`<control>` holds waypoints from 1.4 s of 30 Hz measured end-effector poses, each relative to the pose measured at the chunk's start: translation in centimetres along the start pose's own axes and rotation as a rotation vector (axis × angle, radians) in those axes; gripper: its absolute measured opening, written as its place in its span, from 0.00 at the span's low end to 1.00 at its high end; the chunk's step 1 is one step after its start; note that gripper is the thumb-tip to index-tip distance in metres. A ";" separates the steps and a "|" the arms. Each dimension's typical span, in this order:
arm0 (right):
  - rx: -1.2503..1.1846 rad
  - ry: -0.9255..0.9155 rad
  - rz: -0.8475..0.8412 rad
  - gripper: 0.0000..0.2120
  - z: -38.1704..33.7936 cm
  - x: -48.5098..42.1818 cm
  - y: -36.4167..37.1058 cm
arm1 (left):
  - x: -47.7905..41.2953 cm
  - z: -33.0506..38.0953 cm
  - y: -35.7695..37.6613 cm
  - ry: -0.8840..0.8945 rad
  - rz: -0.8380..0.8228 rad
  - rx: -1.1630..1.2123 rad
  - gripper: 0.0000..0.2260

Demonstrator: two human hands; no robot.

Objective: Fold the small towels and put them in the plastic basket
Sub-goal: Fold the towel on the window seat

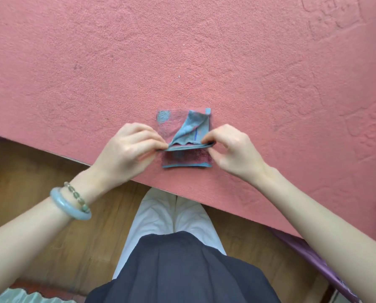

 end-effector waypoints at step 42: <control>0.032 0.201 0.347 0.09 2.2 1.5 0.1 | 1.0 -0.3 2.6 -0.175 0.116 -0.143 0.12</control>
Point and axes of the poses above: each hand's wrist, its own x-axis away from the middle knuckle, its own y-axis out of the palm, z = x × y, the point moved 5 cm from there along -x, towards the middle knuckle, and after that the axes turned 10 degrees about -x, right-handed, at the moved point
